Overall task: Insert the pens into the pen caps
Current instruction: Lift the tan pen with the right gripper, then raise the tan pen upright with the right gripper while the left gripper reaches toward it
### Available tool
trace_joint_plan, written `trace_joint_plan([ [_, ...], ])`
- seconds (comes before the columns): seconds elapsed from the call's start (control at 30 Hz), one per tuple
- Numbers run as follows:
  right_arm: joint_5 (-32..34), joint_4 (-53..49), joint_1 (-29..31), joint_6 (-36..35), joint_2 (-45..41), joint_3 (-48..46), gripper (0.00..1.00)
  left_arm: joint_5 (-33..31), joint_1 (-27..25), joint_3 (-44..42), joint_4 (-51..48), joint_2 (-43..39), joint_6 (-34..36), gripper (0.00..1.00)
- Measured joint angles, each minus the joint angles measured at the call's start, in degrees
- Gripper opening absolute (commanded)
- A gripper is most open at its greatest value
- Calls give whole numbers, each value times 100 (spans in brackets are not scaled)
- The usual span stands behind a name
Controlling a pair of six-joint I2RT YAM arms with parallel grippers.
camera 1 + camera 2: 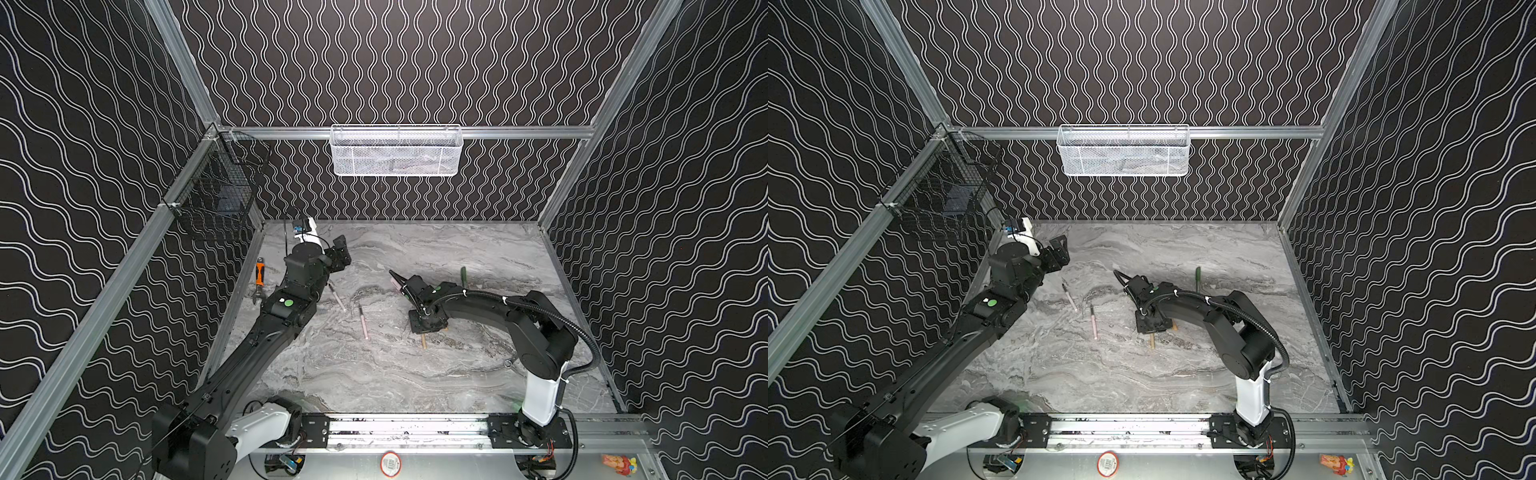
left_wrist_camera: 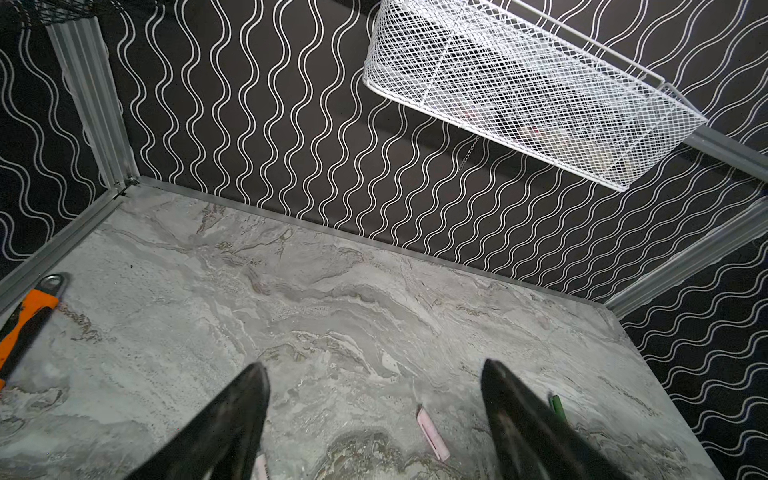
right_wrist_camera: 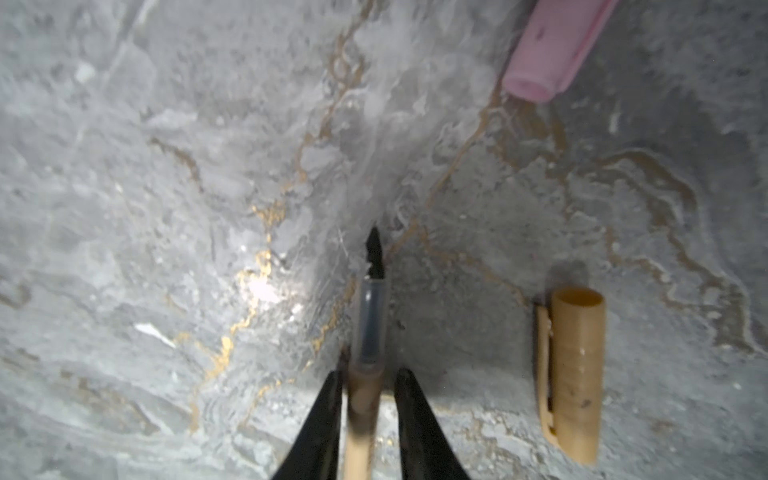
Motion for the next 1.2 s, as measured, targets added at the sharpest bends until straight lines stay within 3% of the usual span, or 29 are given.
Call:
trace_joint_plan([
  [0.5,-118,33,-155,-120,229,144,15,61,0,0,4,4,0,83],
  [0.83,-236,599,-254,59,-704,-483,10,179,0,-4,131,42,9,83],
  [1.0,15,1097,-291,81,-1609,-848,11,824,0,-105,542,181,114,81],
  [1.2,487,1821,-446,46,-2734,-1266,12,2389,-42,-66,1182,629,254,78],
])
